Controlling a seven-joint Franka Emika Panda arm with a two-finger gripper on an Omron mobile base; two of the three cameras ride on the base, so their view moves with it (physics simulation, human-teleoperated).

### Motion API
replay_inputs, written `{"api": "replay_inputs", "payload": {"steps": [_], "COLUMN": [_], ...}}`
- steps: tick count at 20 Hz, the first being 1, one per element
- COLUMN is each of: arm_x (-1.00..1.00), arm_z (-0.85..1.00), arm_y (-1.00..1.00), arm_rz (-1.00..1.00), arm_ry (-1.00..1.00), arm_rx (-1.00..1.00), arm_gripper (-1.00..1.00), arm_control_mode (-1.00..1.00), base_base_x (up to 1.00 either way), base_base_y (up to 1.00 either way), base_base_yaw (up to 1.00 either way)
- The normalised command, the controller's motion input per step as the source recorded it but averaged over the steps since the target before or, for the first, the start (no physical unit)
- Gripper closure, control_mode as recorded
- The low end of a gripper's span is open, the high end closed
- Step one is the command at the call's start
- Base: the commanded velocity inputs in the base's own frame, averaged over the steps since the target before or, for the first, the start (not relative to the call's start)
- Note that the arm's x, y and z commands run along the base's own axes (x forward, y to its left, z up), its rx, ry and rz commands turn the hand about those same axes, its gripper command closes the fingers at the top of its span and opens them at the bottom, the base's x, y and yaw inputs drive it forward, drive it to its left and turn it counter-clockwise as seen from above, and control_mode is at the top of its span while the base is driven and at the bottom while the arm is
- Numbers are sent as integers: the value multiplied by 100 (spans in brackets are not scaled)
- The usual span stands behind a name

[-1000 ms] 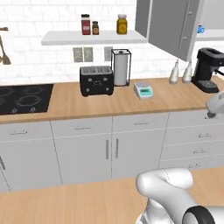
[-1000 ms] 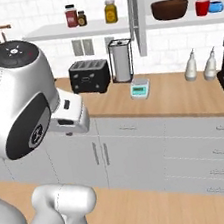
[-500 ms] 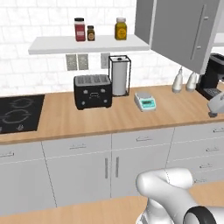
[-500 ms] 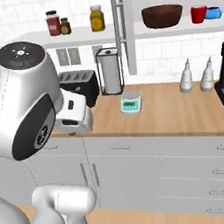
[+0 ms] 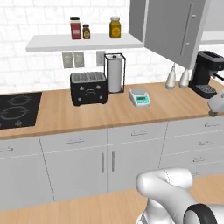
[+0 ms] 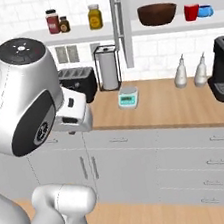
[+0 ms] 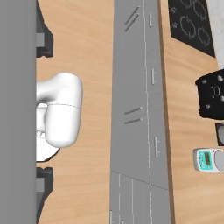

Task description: Gather all objects into one cabinet and sort the glasses and bowls to opposite sides.

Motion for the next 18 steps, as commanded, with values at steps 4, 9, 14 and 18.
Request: {"api": "replay_inputs", "payload": {"steps": [4, 9, 14, 18], "arm_x": [0, 0, 0, 0], "arm_z": [0, 0, 0, 0], "arm_y": [0, 0, 0, 0], "arm_rz": [0, 0, 0, 0], "arm_ry": [0, 0, 0, 0], "arm_rx": [0, 0, 0, 0], "arm_gripper": [-100, -100, -100, -100], "arm_control_mode": [100, 100, 100, 100], "base_base_x": [-33, -4, -11, -88], "base_base_y": [100, 100, 100, 99], "base_base_yaw": [-2, 1, 5, 50]}}
